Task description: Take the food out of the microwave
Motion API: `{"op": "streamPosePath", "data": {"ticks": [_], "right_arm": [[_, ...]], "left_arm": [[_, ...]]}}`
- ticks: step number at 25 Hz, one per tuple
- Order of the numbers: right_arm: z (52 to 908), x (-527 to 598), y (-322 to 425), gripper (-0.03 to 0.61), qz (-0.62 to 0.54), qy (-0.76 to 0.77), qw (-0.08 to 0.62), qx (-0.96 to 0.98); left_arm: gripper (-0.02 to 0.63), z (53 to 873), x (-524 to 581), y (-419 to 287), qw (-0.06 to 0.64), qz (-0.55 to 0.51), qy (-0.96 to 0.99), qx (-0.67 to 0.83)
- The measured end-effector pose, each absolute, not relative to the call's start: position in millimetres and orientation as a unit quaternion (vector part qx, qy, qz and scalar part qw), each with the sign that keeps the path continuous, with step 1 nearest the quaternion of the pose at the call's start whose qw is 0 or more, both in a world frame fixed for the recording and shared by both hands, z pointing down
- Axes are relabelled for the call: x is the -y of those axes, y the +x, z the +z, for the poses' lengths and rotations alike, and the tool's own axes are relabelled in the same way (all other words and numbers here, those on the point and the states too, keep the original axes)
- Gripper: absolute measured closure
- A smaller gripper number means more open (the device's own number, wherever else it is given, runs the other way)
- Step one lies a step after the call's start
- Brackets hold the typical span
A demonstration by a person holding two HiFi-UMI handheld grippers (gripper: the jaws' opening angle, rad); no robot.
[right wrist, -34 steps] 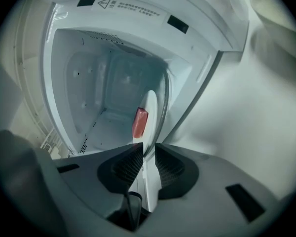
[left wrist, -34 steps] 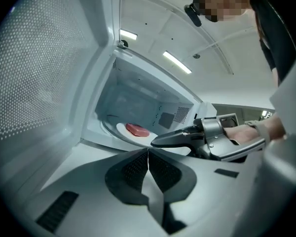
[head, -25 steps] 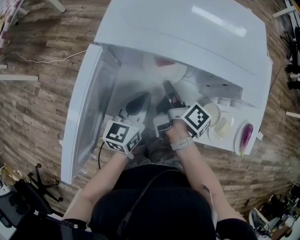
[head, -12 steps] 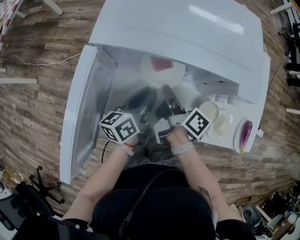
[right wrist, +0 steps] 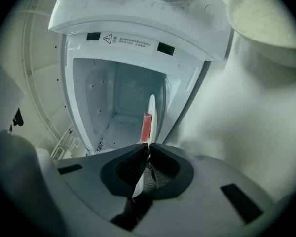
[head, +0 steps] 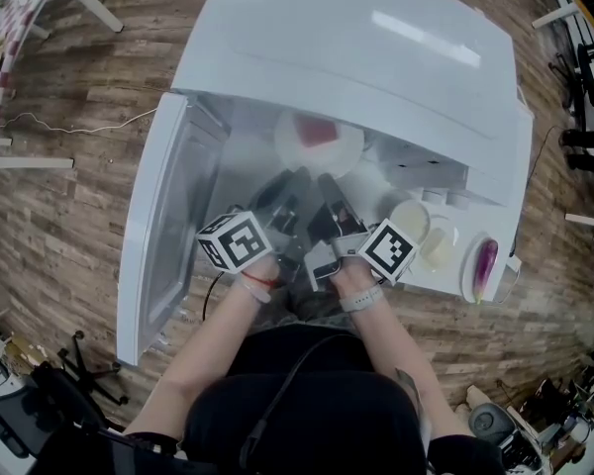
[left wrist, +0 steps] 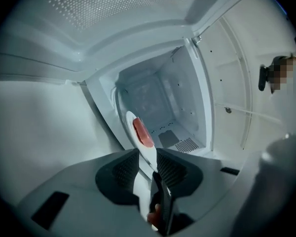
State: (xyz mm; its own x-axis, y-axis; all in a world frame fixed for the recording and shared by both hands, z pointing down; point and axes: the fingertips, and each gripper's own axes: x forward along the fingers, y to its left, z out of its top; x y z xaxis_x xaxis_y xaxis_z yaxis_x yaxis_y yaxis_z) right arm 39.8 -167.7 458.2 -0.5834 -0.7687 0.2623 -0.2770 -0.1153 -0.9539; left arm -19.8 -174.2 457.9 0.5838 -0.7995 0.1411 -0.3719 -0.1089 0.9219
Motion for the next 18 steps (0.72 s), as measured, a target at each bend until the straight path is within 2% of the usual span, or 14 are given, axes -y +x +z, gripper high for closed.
{"op": "streamPosePath", "data": {"ticks": [3, 5, 7, 14, 18], "right_arm": [[457.9, 165.2, 41.2, 0.543, -0.622, -0.41, 0.193, -0.639], [458.8, 163.7, 42.7, 0.543, -0.622, -0.408, 0.187, -0.641], [459.9, 162.7, 43.5, 0.541, -0.623, -0.406, 0.183, -0.643], [463.2, 164.1, 51.9, 0.518, -0.572, -0.448, 0.13, -0.674], [466.8, 177.9, 70.7, 0.507, -0.573, -0.468, 0.141, -0.658]], "left_arm": [[0.5, 458.0, 172.7, -18.8, 0.538, -0.208, 0.712, 0.402], [0.538, 459.3, 170.5, -18.4, 0.541, -0.206, 0.71, 0.4], [0.548, 461.4, 168.8, -18.2, 0.543, -0.207, 0.709, 0.4], [0.56, 464.6, 166.7, -16.5, 0.555, -0.213, 0.7, 0.395], [0.563, 464.1, 166.0, -17.0, 0.561, -0.217, 0.697, 0.391]]}}
